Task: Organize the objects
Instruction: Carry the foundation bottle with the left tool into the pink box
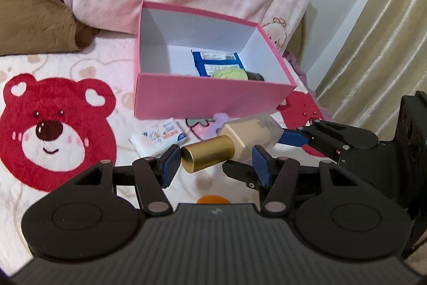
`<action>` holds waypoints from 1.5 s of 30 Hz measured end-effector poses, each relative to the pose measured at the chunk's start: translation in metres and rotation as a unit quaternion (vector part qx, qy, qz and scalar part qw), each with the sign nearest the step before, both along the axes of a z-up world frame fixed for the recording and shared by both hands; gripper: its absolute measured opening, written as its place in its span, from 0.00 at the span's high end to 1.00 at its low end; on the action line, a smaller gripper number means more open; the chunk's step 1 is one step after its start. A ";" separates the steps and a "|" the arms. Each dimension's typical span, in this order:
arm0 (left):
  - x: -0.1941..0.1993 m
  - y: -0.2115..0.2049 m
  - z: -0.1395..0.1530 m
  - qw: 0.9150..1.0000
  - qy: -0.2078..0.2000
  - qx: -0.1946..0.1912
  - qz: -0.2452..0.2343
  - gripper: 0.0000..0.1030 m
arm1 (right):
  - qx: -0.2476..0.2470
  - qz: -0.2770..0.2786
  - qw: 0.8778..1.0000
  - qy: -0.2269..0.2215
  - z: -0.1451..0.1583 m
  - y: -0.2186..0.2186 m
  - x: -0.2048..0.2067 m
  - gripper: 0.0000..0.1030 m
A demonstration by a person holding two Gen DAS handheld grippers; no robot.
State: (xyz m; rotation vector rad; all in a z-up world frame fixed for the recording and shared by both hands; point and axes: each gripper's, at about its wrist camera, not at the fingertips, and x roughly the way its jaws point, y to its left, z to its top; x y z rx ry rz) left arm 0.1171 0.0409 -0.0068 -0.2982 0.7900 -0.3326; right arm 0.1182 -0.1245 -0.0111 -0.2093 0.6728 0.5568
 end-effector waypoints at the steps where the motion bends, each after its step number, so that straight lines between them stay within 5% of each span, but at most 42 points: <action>1: 0.002 -0.002 0.003 1.000 0.000 0.004 0.002 0.45 | -0.002 0.002 1.000 -0.005 0.003 -0.001 0.001 0.31; 13: 0.042 -0.011 0.044 0.999 -0.025 0.037 0.005 0.45 | -0.010 0.005 0.999 -0.033 0.046 -0.006 0.041 0.31; 21: 0.116 -0.014 0.060 0.999 -0.017 0.037 0.011 0.45 | -0.021 -0.001 0.999 -0.025 0.064 -0.015 0.110 0.31; 32: 0.236 -0.019 0.006 0.996 0.064 0.045 0.032 0.45 | 0.006 -0.021 0.993 0.118 0.012 -0.024 0.238 0.32; 45: 0.271 -0.015 -0.042 0.987 0.154 0.035 0.041 0.45 | 0.010 -0.035 0.972 0.234 -0.036 -0.021 0.275 0.32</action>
